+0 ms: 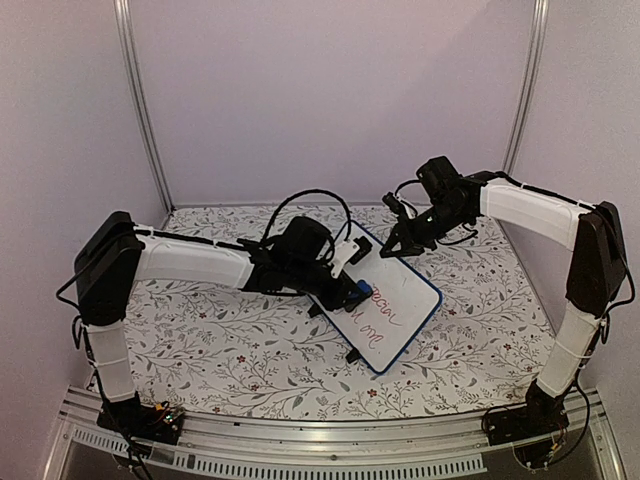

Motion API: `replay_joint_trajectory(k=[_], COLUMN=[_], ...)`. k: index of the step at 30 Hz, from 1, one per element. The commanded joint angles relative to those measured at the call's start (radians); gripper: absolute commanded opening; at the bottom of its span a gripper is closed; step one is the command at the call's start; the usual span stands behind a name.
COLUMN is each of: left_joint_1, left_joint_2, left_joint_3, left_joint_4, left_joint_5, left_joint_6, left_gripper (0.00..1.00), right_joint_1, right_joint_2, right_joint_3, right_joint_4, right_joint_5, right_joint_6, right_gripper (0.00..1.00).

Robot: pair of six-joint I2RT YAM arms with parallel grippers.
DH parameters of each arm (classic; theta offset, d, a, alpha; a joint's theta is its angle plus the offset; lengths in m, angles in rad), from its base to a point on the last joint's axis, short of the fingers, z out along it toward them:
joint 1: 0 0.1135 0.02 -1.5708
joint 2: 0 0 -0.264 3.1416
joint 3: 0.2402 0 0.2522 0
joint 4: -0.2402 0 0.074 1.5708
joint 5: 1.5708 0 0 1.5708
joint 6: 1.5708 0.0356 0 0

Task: Erase the whiteboard
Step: Erase the whiteboard from the whiteboard stand.

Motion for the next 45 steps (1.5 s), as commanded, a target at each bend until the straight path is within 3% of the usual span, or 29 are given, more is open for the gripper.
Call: replay_joint_trajectory(k=[1,29,37,45], left_joint_1=[-0.024,-0.018,0.008,0.015], left_joint_2=[0.039,0.000,-0.094,-0.053], left_joint_3=[-0.056,-0.118,-0.006,0.105], left_joint_4=[-0.072,-0.055,-0.018,-0.073], left_joint_5=[0.004,0.007,-0.030,-0.032], left_joint_6=[-0.020,-0.033,0.024,0.068], left_gripper=[0.00,0.00,0.00,0.00], right_joint_1=[0.029,0.029,0.029,0.029], right_joint_2=[0.029,0.028,0.032,0.024], right_joint_3=[-0.024,-0.024,-0.022,-0.025], right_joint_4=[-0.077,-0.077,-0.078,-0.077], right_joint_5=[0.012,0.012,0.012,0.021], right_joint_6=[-0.030,-0.028,-0.029,-0.029], right_gripper=[0.00,0.00,0.00,0.00])
